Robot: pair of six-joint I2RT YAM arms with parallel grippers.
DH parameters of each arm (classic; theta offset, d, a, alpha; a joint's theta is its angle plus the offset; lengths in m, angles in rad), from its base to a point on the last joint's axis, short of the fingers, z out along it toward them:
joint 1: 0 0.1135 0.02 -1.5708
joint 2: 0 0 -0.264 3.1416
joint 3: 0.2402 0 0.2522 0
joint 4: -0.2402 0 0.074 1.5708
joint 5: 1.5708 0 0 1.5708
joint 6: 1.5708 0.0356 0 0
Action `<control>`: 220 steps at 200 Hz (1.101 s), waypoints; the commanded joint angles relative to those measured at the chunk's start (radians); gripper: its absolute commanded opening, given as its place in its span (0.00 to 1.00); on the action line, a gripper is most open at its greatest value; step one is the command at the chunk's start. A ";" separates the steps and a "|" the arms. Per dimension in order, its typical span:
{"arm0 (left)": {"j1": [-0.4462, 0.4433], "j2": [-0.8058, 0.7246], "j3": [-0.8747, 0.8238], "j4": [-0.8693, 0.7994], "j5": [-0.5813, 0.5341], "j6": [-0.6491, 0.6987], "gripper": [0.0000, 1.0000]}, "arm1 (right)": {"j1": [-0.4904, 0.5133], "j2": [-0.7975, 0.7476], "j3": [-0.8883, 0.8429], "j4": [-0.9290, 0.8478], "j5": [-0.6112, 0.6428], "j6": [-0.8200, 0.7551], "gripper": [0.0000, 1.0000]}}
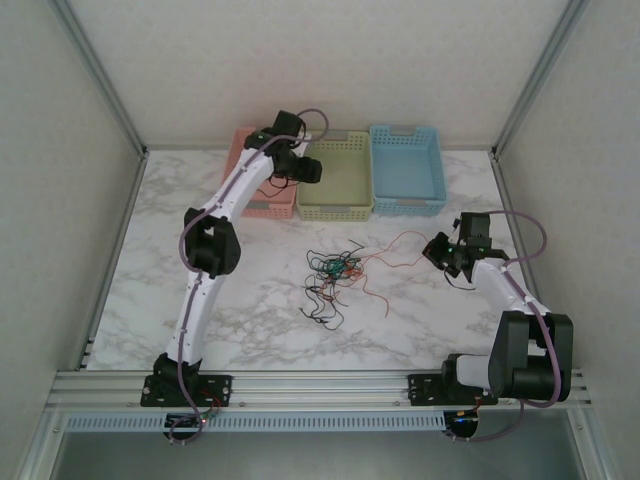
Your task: Untangle the cables
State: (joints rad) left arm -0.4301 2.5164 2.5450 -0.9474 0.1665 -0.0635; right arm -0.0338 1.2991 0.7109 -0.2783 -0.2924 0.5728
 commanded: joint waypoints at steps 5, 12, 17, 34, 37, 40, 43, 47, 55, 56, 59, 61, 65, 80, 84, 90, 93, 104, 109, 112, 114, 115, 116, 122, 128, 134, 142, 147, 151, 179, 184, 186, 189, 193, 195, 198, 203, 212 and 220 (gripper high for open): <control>0.005 0.006 0.034 -0.028 -0.094 0.018 0.66 | 0.006 0.010 0.009 -0.013 -0.010 -0.004 0.00; 0.005 0.006 0.033 -0.027 -0.122 0.014 0.63 | 0.006 0.011 0.007 -0.012 -0.011 -0.005 0.00; 0.008 0.004 0.033 -0.025 -0.143 0.008 0.60 | 0.006 0.012 0.007 -0.012 -0.008 -0.006 0.00; 0.020 0.008 0.032 -0.020 -0.153 -0.009 0.54 | 0.006 0.012 0.010 -0.013 -0.008 -0.006 0.00; 0.024 0.010 0.033 -0.021 -0.151 -0.013 0.53 | 0.006 0.012 0.010 -0.015 -0.009 -0.006 0.00; 0.026 0.010 0.033 -0.019 -0.148 -0.015 0.53 | 0.006 0.011 0.009 -0.015 -0.008 -0.006 0.00; 0.029 0.013 0.033 -0.019 -0.147 -0.018 0.53 | 0.005 0.010 0.010 -0.015 -0.008 -0.007 0.00; 0.032 0.015 0.033 -0.020 -0.145 -0.019 0.53 | 0.005 0.010 0.010 -0.015 -0.007 -0.006 0.00; 0.037 0.018 0.033 -0.021 -0.145 -0.020 0.52 | 0.006 0.009 0.009 -0.015 -0.007 -0.006 0.00; 0.038 0.019 0.033 -0.021 -0.145 -0.019 0.52 | 0.006 0.009 0.009 -0.015 -0.007 -0.007 0.00; 0.040 0.019 0.034 -0.022 -0.145 -0.018 0.52 | 0.005 0.009 0.010 -0.015 -0.007 -0.006 0.00; 0.041 0.020 0.034 -0.022 -0.145 -0.018 0.52 | 0.006 0.009 0.009 -0.015 -0.007 -0.007 0.00; 0.044 0.021 0.034 -0.023 -0.146 -0.018 0.52 | 0.006 0.010 0.009 -0.015 -0.007 -0.007 0.00; 0.058 0.022 0.034 -0.028 -0.160 -0.028 0.52 | 0.005 0.010 0.009 -0.015 -0.008 -0.007 0.00; 0.064 0.022 0.034 -0.030 -0.164 -0.032 0.52 | 0.005 0.010 0.009 -0.015 -0.008 -0.007 0.00; 0.071 0.021 0.033 -0.031 -0.166 -0.041 0.52 | 0.005 0.010 0.009 -0.015 -0.008 -0.007 0.00; 0.076 0.022 0.032 -0.031 -0.167 -0.046 0.52 | 0.006 0.010 0.009 -0.015 -0.008 -0.007 0.00; 0.091 0.025 0.031 -0.031 -0.160 -0.063 0.52 | 0.006 0.010 0.009 -0.015 -0.009 -0.007 0.00; 0.098 0.029 0.031 -0.030 -0.153 -0.067 0.52 | 0.006 0.010 0.009 -0.015 -0.010 -0.007 0.00; 0.100 0.031 0.031 -0.030 -0.148 -0.069 0.52 | 0.005 0.009 0.008 -0.015 -0.009 -0.006 0.00; 0.101 0.032 0.031 -0.030 -0.145 -0.070 0.52 | 0.006 0.009 0.008 -0.015 -0.008 -0.007 0.00; 0.102 0.033 0.031 -0.030 -0.144 -0.070 0.52 | 0.006 0.009 0.008 -0.015 -0.008 -0.007 0.00; 0.103 0.035 0.031 -0.030 -0.143 -0.070 0.52 | 0.006 0.008 0.009 -0.015 -0.008 -0.007 0.00; 0.105 0.039 0.031 -0.032 -0.139 -0.069 0.52 | 0.006 0.009 0.008 -0.016 -0.008 -0.006 0.00; 0.106 0.045 0.033 -0.035 -0.139 -0.068 0.52 | 0.005 0.009 0.008 -0.015 -0.008 -0.007 0.00; 0.107 0.046 0.033 -0.039 -0.141 -0.068 0.52 | 0.005 0.009 0.010 -0.015 -0.008 -0.007 0.00; 0.107 0.046 0.032 -0.041 -0.138 -0.070 0.52 | 0.005 0.008 0.009 -0.015 -0.008 -0.007 0.00; 0.106 0.046 0.033 -0.041 -0.136 -0.073 0.52 | 0.005 0.008 0.008 -0.015 -0.008 -0.006 0.00; 0.107 0.044 0.033 -0.041 -0.135 -0.076 0.52 | 0.006 0.008 0.008 -0.015 -0.009 -0.007 0.00; 0.106 0.011 0.031 -0.030 -0.134 -0.092 0.52 | 0.006 0.007 0.009 -0.015 -0.009 -0.007 0.00; 0.107 0.001 0.031 -0.033 -0.134 -0.096 0.52 | 0.006 0.007 0.009 -0.016 -0.011 -0.007 0.00; 0.107 -0.005 0.031 -0.034 -0.134 -0.098 0.52 | 0.005 0.006 0.007 -0.016 -0.010 -0.008 0.00; 0.107 -0.014 0.031 -0.034 -0.131 -0.101 0.51 | 0.006 0.005 0.008 -0.016 -0.010 -0.007 0.00; 0.106 -0.024 0.028 -0.034 -0.126 -0.104 0.51 | 0.006 0.006 0.009 -0.015 -0.011 -0.008 0.00; 0.106 -0.032 0.028 -0.034 -0.123 -0.106 0.51 | 0.006 0.006 0.008 -0.015 -0.011 -0.007 0.00; 0.105 -0.043 0.023 -0.034 -0.120 -0.109 0.51 | 0.006 0.004 0.007 -0.014 -0.011 -0.005 0.00; 0.104 -0.062 0.014 -0.031 -0.118 -0.115 0.50 | 0.006 0.003 0.007 -0.011 -0.015 -0.007 0.00; 0.100 -0.125 -0.027 -0.011 -0.109 -0.125 0.50 | 0.005 -0.002 0.007 -0.004 -0.033 -0.006 0.00; 0.093 -0.202 -0.105 0.030 -0.091 -0.134 0.51 | 0.008 -0.013 0.005 0.010 -0.061 -0.008 0.00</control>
State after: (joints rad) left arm -0.3252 2.5214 2.5313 -0.9489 0.0338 -0.1528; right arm -0.0338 1.2999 0.7109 -0.2802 -0.2974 0.5724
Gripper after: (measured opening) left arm 0.506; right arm 0.038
